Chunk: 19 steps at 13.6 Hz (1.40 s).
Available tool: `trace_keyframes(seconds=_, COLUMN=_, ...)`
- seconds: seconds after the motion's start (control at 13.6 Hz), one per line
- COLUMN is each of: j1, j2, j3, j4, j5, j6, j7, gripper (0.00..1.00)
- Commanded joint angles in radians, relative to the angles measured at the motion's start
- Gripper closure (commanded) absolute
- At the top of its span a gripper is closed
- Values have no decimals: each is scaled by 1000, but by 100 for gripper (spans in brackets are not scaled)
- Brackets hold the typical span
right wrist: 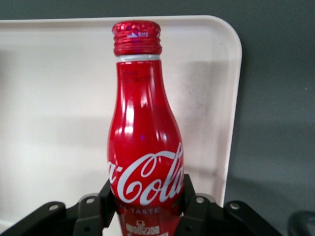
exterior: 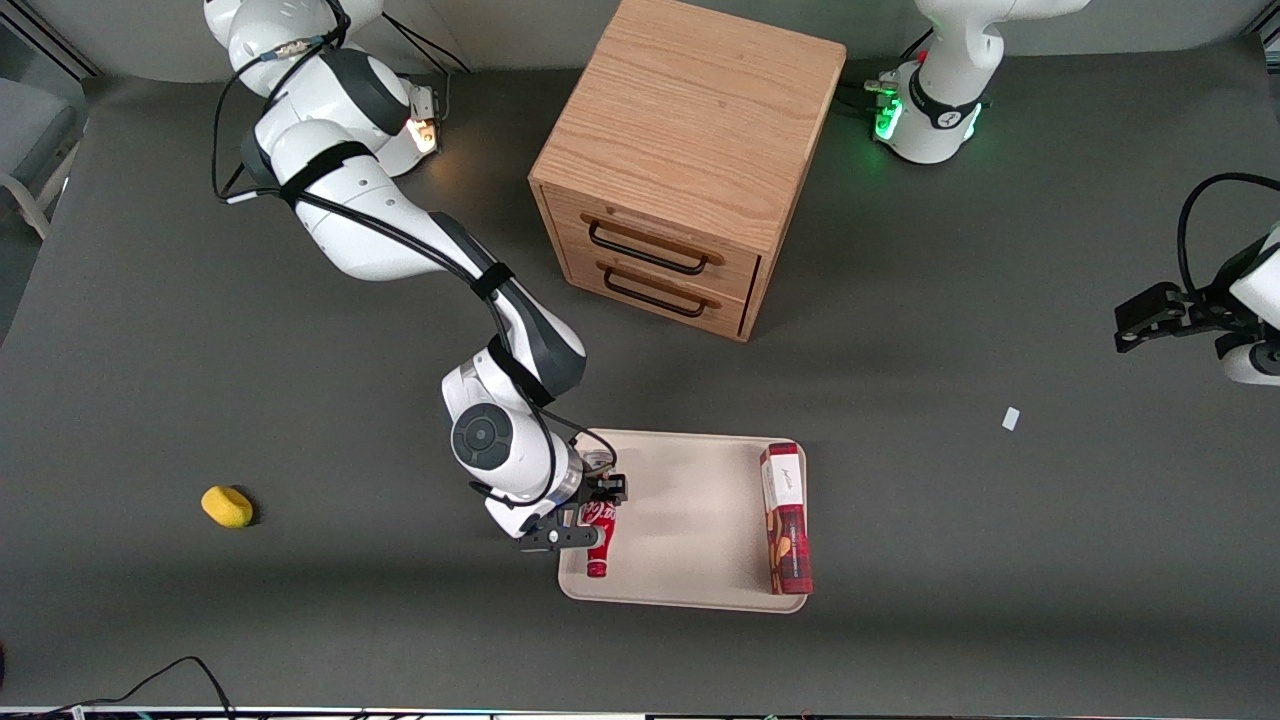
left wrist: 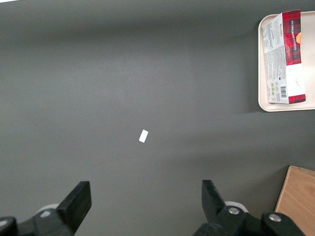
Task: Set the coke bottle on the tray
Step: 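Lower the bottle onto the tray beside the boxed item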
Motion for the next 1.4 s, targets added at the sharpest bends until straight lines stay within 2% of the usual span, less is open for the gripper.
trace_keyframes(seconds=0.0, j1=11, j2=23, j3=-18, j4=45, j5=22, j6=10, j7=-12, gripper=57)
trace_keyframes(seconds=0.15, j1=11, j2=31, j3=-18, j4=44, j5=22, j6=27, j7=-9, gripper=46)
trace_keyframes(seconds=0.3, j1=13, j2=35, j3=-18, j4=42, j5=20, j6=31, j7=-13, gripper=3)
trace_keyframes(seconds=0.37, j1=13, j2=35, j3=-19, j4=41, j5=19, j6=39, j7=-16, gripper=0)
trace_keyframes(seconds=1.33, j1=11, j2=26, j3=-33, j4=21, j5=14, j6=67, j7=-19, gripper=0)
